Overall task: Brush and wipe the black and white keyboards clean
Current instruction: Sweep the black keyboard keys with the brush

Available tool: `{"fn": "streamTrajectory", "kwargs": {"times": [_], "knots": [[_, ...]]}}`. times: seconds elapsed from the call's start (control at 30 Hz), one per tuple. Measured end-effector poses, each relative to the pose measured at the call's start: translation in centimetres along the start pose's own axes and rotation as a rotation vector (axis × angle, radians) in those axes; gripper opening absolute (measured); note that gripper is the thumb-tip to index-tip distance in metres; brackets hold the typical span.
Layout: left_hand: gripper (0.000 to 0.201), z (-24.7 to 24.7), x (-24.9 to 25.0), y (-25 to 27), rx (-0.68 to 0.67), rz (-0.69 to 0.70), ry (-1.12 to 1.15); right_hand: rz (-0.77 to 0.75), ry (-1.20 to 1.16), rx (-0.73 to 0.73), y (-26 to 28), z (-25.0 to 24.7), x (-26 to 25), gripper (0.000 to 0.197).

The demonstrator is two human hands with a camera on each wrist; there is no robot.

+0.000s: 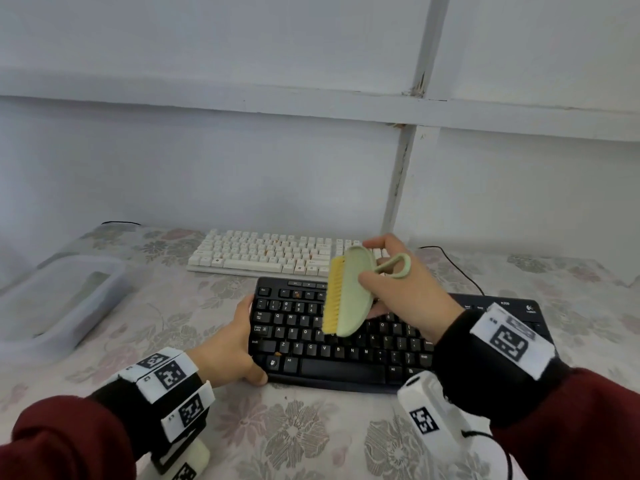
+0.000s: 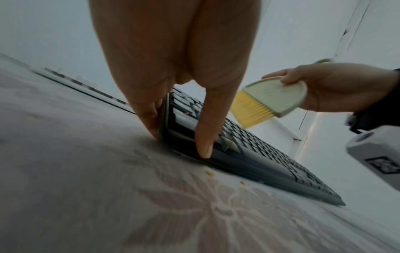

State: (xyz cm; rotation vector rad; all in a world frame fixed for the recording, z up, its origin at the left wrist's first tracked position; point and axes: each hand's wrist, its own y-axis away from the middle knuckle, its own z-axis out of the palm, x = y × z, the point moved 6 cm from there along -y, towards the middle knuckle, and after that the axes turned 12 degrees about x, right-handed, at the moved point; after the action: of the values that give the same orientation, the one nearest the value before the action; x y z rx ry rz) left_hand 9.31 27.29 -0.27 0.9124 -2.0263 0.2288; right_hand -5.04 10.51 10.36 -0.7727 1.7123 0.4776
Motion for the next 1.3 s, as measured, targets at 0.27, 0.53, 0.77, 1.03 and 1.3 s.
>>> {"fn": "streamTrajectory", "kwargs": {"times": [0.27,0.53,0.77,1.03,1.3], "knots": [[0.121,-0.1,-1.1,-0.6,-0.044,-0.005,0.072,-0.034,0.070,0.004,-0.7,1.8,0.2,0.036],[0.126,-0.1,-1.6,-0.6,-0.051,0.000,0.095,-0.007,0.124,-0.087,1.6,3.2,1.3,0.032],[0.126,-0.1,-1.4,-0.4,-0.032,0.011,0.089,0.058,0.166,-0.269,5.1,3.6,2.5,0.029],[0.125,-0.2,-1.0,-0.1,-0.035,-0.003,0.038,-0.052,0.008,0.030,0.1,1.8,-0.6,0.034],[0.126,-0.2,-1.3,-0.3,-0.023,-0.006,0.019,-0.011,0.195,-0.207,3.1,4.6,1.7,0.030]]}}
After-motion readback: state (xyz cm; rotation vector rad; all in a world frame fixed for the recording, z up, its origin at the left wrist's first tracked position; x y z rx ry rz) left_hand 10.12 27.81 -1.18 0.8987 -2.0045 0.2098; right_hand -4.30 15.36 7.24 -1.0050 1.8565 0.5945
